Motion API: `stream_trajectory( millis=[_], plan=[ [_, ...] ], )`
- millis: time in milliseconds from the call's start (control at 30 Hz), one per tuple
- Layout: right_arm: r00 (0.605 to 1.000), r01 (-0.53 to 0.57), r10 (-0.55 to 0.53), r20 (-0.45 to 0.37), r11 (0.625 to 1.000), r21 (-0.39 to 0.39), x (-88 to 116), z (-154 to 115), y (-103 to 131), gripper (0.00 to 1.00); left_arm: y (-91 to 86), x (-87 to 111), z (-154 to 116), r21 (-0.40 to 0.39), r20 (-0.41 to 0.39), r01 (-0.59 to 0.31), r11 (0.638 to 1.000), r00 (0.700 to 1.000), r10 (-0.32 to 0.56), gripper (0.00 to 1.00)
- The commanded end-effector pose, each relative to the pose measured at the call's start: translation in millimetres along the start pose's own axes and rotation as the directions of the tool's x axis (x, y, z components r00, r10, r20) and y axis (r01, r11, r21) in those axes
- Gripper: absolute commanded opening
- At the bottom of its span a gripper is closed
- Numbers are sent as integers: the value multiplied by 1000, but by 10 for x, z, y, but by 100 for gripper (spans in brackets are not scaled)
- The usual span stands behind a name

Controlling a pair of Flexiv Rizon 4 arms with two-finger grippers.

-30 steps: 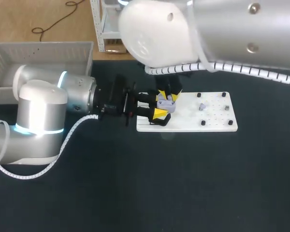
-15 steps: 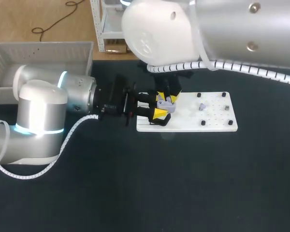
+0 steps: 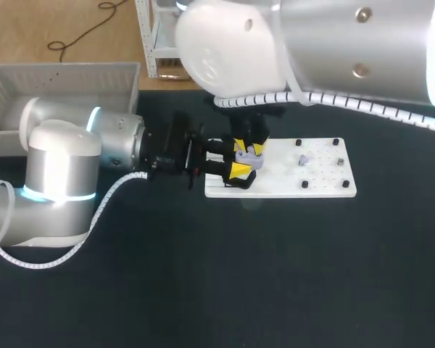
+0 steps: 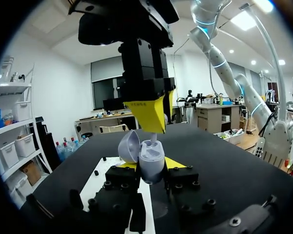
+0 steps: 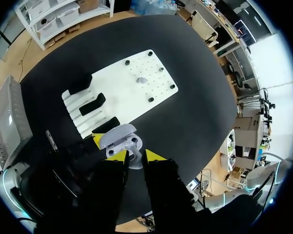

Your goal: Pick up each earbud case from the left stands, insert the matching earbuds, close the lid, and place the case in the box.

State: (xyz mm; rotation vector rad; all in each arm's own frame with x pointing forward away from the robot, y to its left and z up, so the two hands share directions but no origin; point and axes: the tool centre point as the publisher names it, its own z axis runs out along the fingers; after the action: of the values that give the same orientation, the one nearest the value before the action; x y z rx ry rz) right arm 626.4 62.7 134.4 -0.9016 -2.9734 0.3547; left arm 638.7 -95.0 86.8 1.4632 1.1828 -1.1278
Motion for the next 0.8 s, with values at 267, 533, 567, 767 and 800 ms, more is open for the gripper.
stream_trajectory(
  millis=[267, 533, 567, 767, 800],
  plan=[
    [1000, -19, 20, -15, 1000, 23, -69, 49, 15, 0, 6, 8, 4, 0, 0, -2, 1000, 1000, 2, 0],
    [999, -32, 32, -17, 999, 30, -97, 79, 4, 0, 6, 8, 4, 0, 0, -2, 1000, 1000, 2, 0],
    [999, -32, 33, -18, 999, 30, -98, 84, 4, 0, 6, 8, 4, 0, 0, -2, 1000, 1000, 2, 0],
    [999, -40, 41, -16, 998, 40, -119, 123, 18, 0, 6, 8, 4, 0, 0, -2, 1000, 1000, 2, 0],
    [999, -41, 41, -15, 998, 41, -120, 128, 21, 0, 6, 8, 4, 0, 0, -2, 1000, 1000, 2, 0]
  ],
)
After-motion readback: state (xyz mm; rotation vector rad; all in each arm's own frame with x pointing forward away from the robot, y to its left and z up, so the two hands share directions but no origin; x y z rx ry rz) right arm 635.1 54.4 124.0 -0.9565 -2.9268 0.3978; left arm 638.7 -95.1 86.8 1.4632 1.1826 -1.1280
